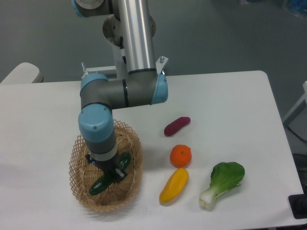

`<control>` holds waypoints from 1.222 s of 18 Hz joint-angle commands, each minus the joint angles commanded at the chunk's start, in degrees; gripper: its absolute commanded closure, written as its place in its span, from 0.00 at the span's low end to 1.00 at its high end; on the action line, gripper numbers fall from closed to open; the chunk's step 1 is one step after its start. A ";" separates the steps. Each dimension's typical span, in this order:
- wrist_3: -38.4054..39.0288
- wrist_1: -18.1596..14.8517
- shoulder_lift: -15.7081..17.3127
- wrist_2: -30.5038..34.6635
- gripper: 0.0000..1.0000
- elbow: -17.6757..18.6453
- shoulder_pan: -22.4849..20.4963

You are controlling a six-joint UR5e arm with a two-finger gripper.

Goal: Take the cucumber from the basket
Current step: 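Close the gripper on the cucumber and lift it from the basket, then carry the held cucumber past the orange toward the bok choy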

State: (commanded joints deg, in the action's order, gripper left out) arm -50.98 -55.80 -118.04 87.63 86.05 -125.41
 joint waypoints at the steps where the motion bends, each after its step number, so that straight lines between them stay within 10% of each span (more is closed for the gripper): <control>1: -0.52 -1.14 0.62 -0.62 0.78 -0.61 -1.14; 11: -23.35 -12.84 2.73 -1.76 0.78 -5.54 -17.66; 22: -47.01 -15.92 3.17 -1.68 0.78 -5.63 -31.56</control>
State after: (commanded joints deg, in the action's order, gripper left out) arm -97.99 -71.72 -114.87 85.96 80.42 -156.97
